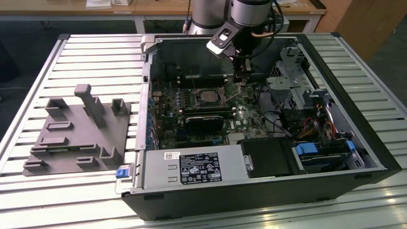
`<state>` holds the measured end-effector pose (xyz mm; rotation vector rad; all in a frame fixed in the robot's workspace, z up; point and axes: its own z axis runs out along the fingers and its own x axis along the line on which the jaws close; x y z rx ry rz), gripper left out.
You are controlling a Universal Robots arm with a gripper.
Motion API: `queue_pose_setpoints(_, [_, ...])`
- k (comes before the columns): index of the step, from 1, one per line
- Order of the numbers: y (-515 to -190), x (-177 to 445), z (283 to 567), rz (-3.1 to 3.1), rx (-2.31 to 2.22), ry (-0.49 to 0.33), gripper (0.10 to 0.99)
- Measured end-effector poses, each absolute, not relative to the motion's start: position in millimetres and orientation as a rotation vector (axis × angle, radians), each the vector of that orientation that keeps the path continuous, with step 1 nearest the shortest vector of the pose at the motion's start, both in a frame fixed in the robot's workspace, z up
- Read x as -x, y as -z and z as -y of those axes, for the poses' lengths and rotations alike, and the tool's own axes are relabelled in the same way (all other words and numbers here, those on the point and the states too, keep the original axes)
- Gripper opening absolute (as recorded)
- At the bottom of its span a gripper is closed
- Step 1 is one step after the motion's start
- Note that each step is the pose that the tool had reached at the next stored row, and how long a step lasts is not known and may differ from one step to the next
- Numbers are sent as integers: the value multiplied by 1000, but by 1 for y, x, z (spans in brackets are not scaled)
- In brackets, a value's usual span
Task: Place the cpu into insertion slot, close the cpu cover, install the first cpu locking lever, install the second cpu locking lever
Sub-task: 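Close the cpu cover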
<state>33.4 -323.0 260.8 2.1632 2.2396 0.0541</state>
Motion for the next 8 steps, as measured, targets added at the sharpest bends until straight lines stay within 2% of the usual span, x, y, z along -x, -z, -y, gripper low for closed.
queue_pose_setpoints(8, [-259, -36, 323, -2239, -2163, -54, 106])
